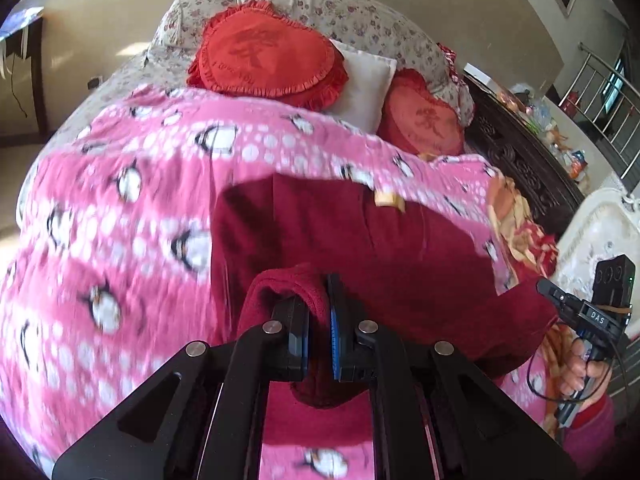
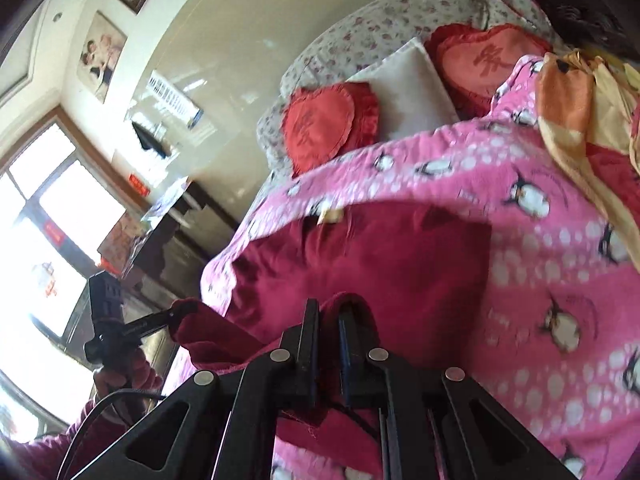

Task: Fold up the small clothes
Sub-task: 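Lift the hem with both tools and fold it over toward the collar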

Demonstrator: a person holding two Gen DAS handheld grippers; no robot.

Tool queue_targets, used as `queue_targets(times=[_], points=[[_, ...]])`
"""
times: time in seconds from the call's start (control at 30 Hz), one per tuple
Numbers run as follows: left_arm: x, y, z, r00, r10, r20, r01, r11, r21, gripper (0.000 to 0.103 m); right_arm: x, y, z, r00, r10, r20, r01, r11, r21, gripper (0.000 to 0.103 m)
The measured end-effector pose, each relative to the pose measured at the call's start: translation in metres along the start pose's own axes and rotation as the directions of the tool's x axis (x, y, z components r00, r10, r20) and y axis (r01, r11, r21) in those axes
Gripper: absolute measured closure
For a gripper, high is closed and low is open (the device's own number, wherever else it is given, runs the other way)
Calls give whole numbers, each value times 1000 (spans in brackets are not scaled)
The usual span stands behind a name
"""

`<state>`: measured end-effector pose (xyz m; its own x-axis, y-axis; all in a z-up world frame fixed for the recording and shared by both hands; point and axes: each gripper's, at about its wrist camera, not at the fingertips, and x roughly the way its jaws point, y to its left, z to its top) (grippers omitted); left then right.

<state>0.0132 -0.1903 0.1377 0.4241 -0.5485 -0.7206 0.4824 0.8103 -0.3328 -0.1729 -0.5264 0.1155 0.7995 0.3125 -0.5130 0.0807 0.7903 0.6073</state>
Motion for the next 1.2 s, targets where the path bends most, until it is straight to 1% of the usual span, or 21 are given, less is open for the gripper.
queue_targets(times=[0.07, 0.13, 0.23, 0.3, 0.37, 0.4, 0.43, 0.47, 0.5, 0.53, 0.6, 0.63, 0.7, 0.73, 0.83, 0.9, 0.97, 1.0, 1.03, 1.1, 1.2], points=[[17, 2, 17, 1000, 6, -3, -6, 1000, -8, 97, 13, -9, 19, 1000, -23, 12, 23, 1000, 6, 96], [35, 8, 31, 1000, 16, -5, -17, 999, -43, 97, 31, -24, 38, 999, -41, 13, 41, 998, 50, 96], [58, 19, 46, 999, -18, -41, 14, 995, -94, 96, 60, -56, 60, 996, -84, 8, 82, 985, 150, 96], [66, 24, 53, 997, -29, -76, 21, 994, -108, 93, 73, -65, 66, 994, -108, -24, 111, 982, 150, 95], [66, 29, 56, 995, -55, -87, 45, 993, -112, 86, 81, -64, 70, 986, -151, -74, 158, 981, 108, 91], [63, 31, 58, 994, -64, -83, 54, 992, -116, 70, 77, -60, 69, 984, -162, -74, 168, 983, 80, 86], [60, 33, 59, 995, -71, -75, 62, 991, -120, 44, 69, -56, 68, 983, -178, -50, 181, 982, 52, 65], [54, 35, 60, 996, -66, -52, 58, 990, -129, 33, 62, -55, 67, 979, -202, -25, 203, 978, 44, 53], [46, 37, 62, 999, -51, -7, 50, 988, -146, 25, 48, -55, 68, 975, -219, 23, 218, 975, 51, 44], [38, 40, 63, 998, -47, 29, 51, 986, -161, 25, 38, -58, 69, 978, -202, 58, 198, 978, 67, 44], [28, 40, 64, 997, -67, 37, 73, 983, -169, 25, 21, -58, 69, 982, -167, 82, 161, 984, 81, 44], [24, 37, 63, 997, -65, 36, 70, 985, -158, 25, 14, -53, 65, 985, -145, 90, 140, 988, 61, 47], [19, 29, 57, 997, -46, 54, 52, 992, -116, 25, 13, -36, 56, 988, -135, 79, 138, 990, -27, 55], [21, 22, 53, 998, -30, 54, 35, 996, -84, 25, 19, -21, 50, 988, -143, 61, 149, 984, -98, 56], [42, 6, 42, 999, 31, 10, -31, 1000, -5, 25, 49, 5, 39, 984, -180, 11, 178, 960, -218, 56], [63, -1, 36, 996, 93, -14, -93, 995, 34, 25, 73, 12, 36, 983, -184, -17, 173, 951, -255, 56], [87, -1, 34, 986, 166, -34, -164, 985, 51, 25, 103, 14, 39, 981, -189, -50, 169, 947, -273, 56], [98, 3, 35, 979, 200, -45, -198, 979, 53, 25, 115, 12, 42, 978, -198, -60, 173, 944, -280, 56], [107, 8, 36, 973, 223, -52, -220, 974, 45, 25, 129, 8, 46, 971, -232, -60, 205, 935, -289, 56], [119, 24, 44, 974, 217, -60, -218, 976, -4, 25, 146, -2, 53, 951, -306, -41, 283, 916, -286, 56], [124, 42, 54, 981, 179, -71, -184, 980, -73, 25, 170, -26, 69, 936, -349, -56, 329, 918, -221, 56]])
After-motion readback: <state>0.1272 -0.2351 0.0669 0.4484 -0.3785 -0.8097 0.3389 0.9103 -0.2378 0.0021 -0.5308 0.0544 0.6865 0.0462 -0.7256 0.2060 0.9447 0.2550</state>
